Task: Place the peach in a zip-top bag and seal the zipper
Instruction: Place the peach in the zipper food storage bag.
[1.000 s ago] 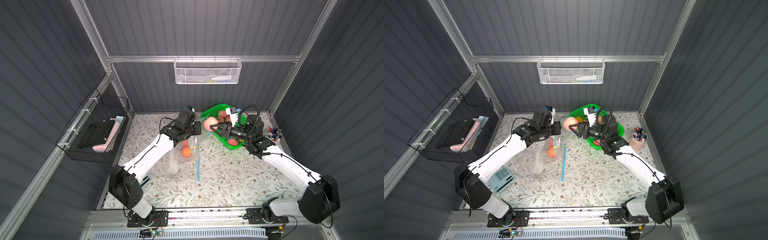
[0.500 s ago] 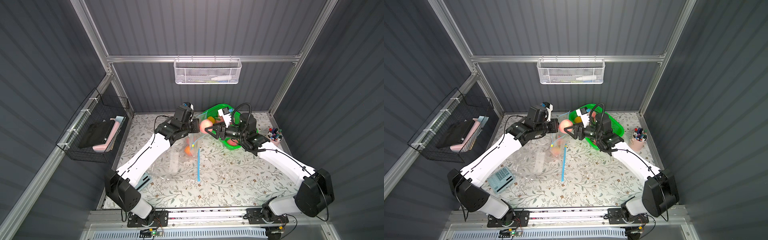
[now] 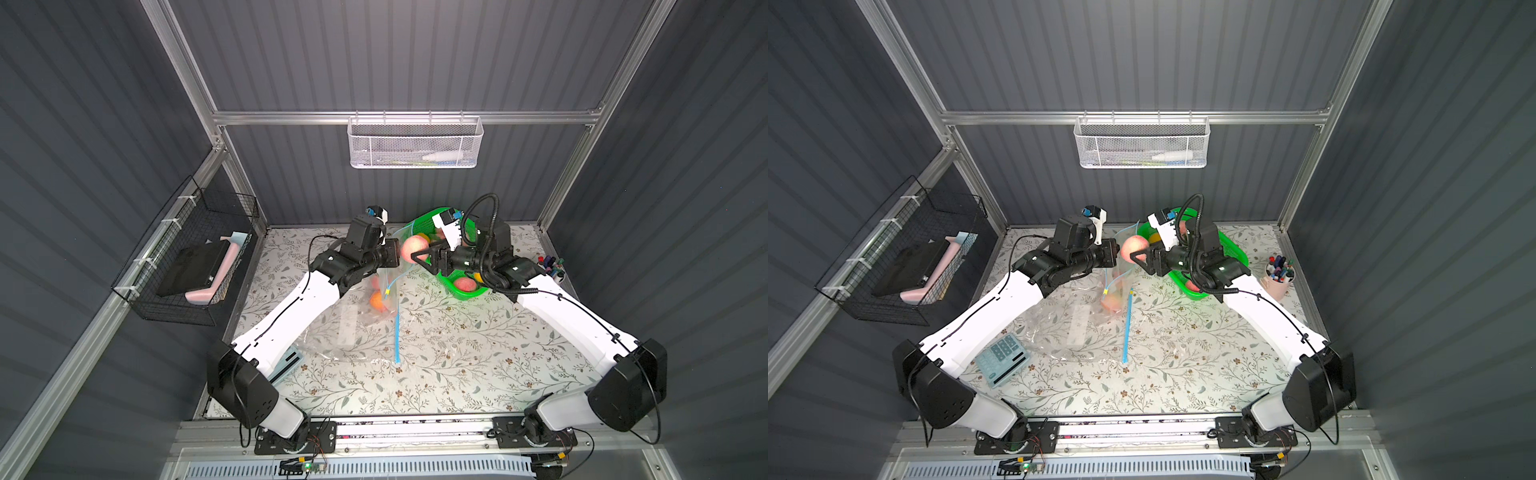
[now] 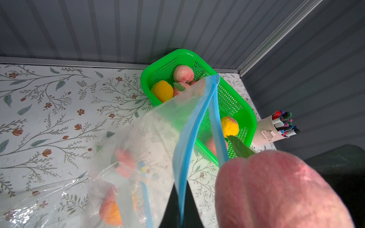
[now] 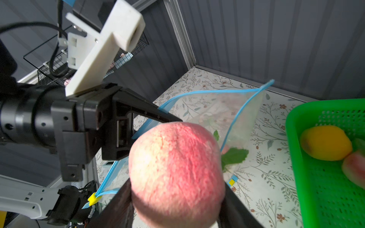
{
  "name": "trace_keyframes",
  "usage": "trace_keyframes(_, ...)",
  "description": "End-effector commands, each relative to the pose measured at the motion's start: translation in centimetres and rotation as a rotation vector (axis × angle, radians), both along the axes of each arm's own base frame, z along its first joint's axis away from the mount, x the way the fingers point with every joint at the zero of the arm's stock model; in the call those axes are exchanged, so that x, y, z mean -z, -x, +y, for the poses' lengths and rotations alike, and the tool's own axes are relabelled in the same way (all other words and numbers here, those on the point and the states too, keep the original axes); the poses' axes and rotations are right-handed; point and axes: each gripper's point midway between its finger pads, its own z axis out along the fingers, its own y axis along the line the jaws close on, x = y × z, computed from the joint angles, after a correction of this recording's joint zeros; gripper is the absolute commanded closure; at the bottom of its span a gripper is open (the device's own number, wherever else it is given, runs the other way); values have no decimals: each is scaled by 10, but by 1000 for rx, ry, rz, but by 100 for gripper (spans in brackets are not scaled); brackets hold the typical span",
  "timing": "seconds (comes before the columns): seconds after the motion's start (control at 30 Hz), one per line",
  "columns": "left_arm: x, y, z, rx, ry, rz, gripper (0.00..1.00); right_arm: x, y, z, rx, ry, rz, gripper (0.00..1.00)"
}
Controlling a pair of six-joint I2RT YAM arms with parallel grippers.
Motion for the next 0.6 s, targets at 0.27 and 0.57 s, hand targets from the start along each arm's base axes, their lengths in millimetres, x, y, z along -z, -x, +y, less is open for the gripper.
trace_keyframes(0.27,-1,-6,-11,68,-15,-1,100,18,12,1,-22,180,-45,38)
trace_keyframes(0.57,-3,0,-13,91,5,-5,100,33,-4,17,35,292,-53,35)
